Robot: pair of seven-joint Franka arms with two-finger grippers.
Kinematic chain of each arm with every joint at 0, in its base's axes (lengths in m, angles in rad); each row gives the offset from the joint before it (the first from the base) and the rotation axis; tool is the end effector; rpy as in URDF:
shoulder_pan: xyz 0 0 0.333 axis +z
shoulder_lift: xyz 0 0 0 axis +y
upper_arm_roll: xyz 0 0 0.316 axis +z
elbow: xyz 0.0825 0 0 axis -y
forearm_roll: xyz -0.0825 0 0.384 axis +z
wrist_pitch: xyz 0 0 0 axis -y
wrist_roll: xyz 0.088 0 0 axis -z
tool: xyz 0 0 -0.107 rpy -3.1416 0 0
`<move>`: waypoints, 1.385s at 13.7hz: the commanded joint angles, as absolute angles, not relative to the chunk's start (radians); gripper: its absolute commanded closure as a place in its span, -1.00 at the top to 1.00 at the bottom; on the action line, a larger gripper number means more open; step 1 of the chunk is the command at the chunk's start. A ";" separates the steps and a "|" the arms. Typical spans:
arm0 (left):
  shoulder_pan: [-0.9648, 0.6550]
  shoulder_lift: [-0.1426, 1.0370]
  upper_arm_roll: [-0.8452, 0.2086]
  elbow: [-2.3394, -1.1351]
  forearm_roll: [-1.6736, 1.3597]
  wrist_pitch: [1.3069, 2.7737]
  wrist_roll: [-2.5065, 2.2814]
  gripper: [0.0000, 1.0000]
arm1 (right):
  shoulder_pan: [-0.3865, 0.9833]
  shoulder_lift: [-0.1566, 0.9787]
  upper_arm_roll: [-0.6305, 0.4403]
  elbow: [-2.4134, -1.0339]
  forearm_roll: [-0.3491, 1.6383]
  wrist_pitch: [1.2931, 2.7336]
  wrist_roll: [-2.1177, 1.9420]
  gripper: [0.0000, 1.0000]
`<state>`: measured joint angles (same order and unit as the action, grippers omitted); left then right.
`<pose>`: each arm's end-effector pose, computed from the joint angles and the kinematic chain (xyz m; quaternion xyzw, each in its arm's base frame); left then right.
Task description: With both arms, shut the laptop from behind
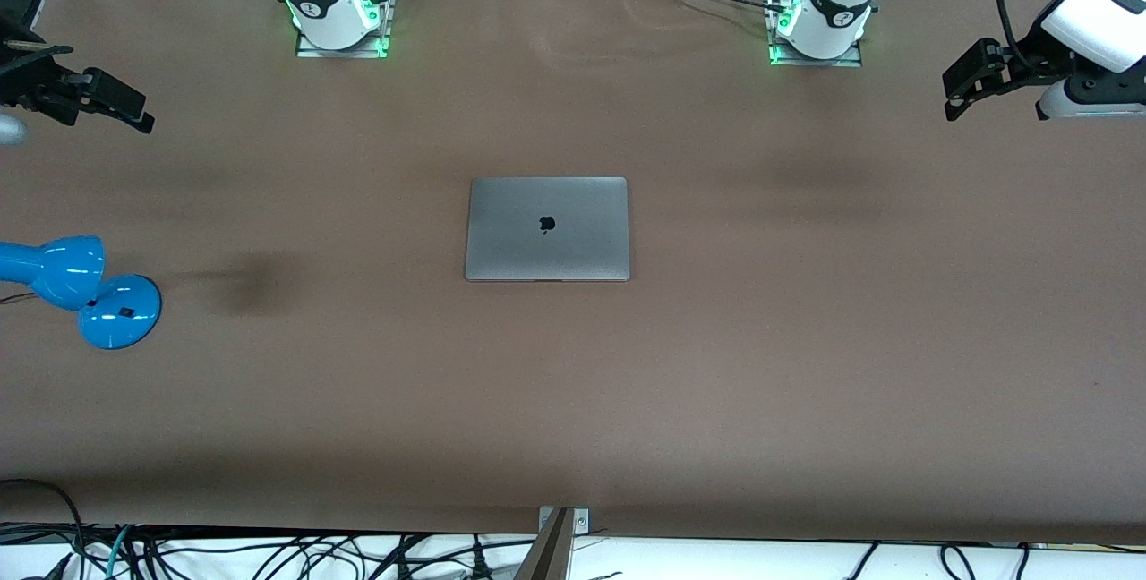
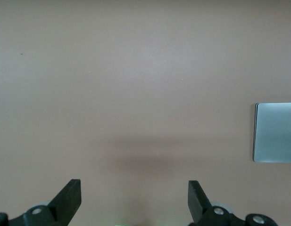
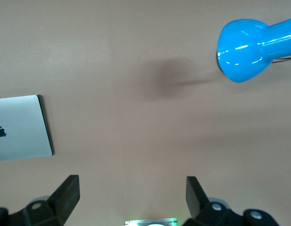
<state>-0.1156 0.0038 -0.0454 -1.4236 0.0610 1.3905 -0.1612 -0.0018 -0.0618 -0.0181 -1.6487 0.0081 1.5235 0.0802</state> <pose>0.5302 -0.0786 0.6753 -0.9994 -0.0050 0.0134 0.0326 0.5291 -0.0099 0.6174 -0.9982 0.0499 0.0318 0.0036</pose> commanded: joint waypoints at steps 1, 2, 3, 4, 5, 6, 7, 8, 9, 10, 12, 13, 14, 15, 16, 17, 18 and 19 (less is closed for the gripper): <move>-0.130 -0.003 -0.034 -1.434 0.080 1.376 -0.137 1.00 | -0.008 -0.084 -0.017 -1.664 0.026 1.513 0.074 1.00; -0.130 -0.003 -0.034 -1.439 0.080 1.376 -0.137 1.00 | -0.008 -0.083 -0.017 -1.664 0.026 1.503 0.074 1.00; -0.130 -0.003 -0.034 -1.451 0.080 1.377 -0.137 1.00 | -0.008 -0.080 -0.017 -1.664 0.026 1.503 0.074 1.00; -0.130 -0.003 -0.034 -1.460 0.078 1.379 -0.137 1.00 | -0.008 -0.080 -0.017 -1.664 0.020 1.503 0.074 1.00; -0.130 -0.003 -0.034 -1.462 0.078 1.381 -0.137 1.00 | -0.008 -0.080 -0.017 -1.663 0.014 1.503 0.074 1.00; -0.130 -0.003 -0.035 -1.468 0.078 1.385 -0.137 1.00 | -0.008 -0.081 -0.017 -1.661 0.014 1.502 0.074 1.00; -0.130 -0.005 -0.035 -1.492 0.077 1.397 -0.138 1.00 | -0.008 -0.081 -0.017 -1.658 0.014 1.500 0.074 1.00; -0.135 -0.005 -0.035 -1.514 0.077 1.413 -0.138 1.00 | -0.008 -0.080 -0.017 -1.657 0.012 1.500 0.074 1.00; -0.135 -0.009 -0.035 -1.531 0.074 1.422 -0.140 1.00 | -0.008 -0.080 -0.017 -1.657 0.012 1.491 0.074 1.00; -0.135 -0.020 -0.035 -1.549 0.074 1.431 -0.140 1.00 | -0.006 -0.078 -0.017 -1.658 0.011 1.486 0.074 1.00; -0.135 -0.050 -0.034 -1.610 0.043 1.471 -0.143 1.00 | -0.006 -0.078 -0.014 -1.657 0.008 1.482 0.074 1.00; -0.133 -0.067 -0.032 -1.638 0.028 1.491 -0.143 1.00 | -0.006 -0.077 -0.012 -1.657 -0.011 1.480 0.074 1.00; -0.133 -0.071 -0.032 -1.644 0.028 1.494 -0.143 1.00 | -0.005 -0.077 -0.008 -1.657 -0.038 1.480 0.072 1.00; -0.133 -0.072 -0.034 -1.644 0.026 1.494 -0.144 1.00 | -0.003 -0.077 -0.005 -1.657 -0.050 1.477 0.072 1.00; -0.133 -0.072 -0.034 -1.646 0.026 1.497 -0.144 1.00 | -0.003 -0.077 -0.003 -1.655 -0.046 1.474 0.072 1.00; -0.133 -0.072 -0.034 -1.646 0.026 1.508 -0.144 1.00 | -0.003 -0.077 -0.003 -1.657 -0.038 1.474 0.071 1.00; -0.133 -0.072 -0.034 -1.646 0.026 1.515 -0.144 1.00 | -0.003 -0.075 -0.003 -1.657 -0.038 1.474 0.071 1.00; -0.133 -0.071 -0.034 -1.646 0.026 1.516 -0.144 1.00 | -0.003 -0.075 -0.003 -1.655 -0.038 1.477 0.071 1.00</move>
